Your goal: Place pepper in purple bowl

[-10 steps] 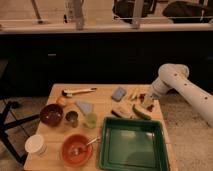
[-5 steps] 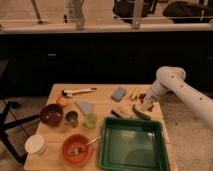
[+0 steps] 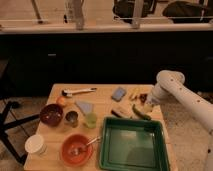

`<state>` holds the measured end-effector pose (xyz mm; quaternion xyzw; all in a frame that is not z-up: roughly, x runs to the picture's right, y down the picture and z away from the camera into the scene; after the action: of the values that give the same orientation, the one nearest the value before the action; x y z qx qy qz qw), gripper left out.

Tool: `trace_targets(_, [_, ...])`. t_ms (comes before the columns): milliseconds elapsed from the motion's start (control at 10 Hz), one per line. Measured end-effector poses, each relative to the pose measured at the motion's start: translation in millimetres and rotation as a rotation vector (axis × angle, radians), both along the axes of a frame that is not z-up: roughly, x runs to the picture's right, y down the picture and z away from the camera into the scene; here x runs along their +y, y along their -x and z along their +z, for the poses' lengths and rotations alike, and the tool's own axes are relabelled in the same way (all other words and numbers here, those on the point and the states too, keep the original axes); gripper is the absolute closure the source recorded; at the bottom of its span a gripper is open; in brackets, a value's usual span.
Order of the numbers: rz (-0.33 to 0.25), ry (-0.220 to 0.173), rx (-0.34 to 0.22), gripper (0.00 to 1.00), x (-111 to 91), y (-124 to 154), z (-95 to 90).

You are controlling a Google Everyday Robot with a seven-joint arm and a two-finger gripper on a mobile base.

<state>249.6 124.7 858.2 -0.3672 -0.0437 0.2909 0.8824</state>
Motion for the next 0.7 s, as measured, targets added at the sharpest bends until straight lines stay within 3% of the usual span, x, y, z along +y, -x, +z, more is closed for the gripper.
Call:
trace_targets(500, [-0.019,0.046,0.000,0.43,10,7,19.0])
trace_targets(700, [-0.032,0.067,0.034,0.43,23,11,25.5])
